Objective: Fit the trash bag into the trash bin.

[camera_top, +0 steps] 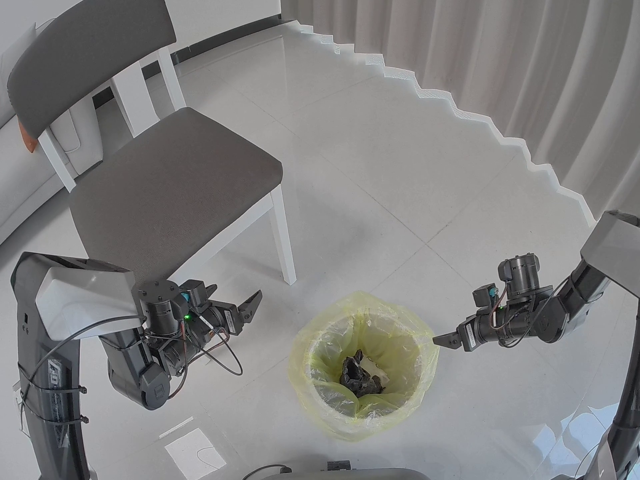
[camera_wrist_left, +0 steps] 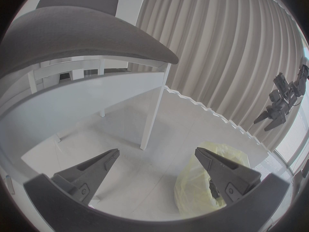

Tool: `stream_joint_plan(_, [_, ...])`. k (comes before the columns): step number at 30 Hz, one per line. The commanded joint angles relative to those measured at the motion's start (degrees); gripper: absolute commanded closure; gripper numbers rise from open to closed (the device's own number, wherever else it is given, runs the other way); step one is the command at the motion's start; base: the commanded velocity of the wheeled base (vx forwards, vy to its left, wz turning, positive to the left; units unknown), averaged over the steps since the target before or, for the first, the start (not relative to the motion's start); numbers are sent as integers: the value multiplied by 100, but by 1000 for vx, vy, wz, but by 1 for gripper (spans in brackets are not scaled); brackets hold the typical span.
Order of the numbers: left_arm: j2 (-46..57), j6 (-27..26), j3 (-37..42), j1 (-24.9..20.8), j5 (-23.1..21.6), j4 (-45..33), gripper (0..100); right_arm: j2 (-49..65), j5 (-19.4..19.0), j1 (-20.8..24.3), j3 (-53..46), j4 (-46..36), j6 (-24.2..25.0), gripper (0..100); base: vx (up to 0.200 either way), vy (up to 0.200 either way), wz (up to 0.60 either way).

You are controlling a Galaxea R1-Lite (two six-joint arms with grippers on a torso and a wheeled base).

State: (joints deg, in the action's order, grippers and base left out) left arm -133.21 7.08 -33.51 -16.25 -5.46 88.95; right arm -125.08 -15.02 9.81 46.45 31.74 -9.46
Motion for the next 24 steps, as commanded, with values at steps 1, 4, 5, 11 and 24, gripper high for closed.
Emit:
stream_joint_plan(1, [-74,4,29,25,1,105,0,-571,-10,109,154,69,14,0,0,0,0])
stream_joint_plan(4, [-83,4,55,25,1,105,0,-720,-256,179,321,86,14,0,0,0,0])
stream_joint_plan(5, [-91,4,82,17,-8,105,0,-720,-335,179,348,95,14,0,0,0,0])
stream_joint_plan(11, [-91,4,82,43,-8,105,0,-746,-388,214,444,139,14,0,0,0,0])
stream_joint_plan(24, [-65,4,126,87,-8,105,0,-755,-388,214,409,157,23,100,0,0,0])
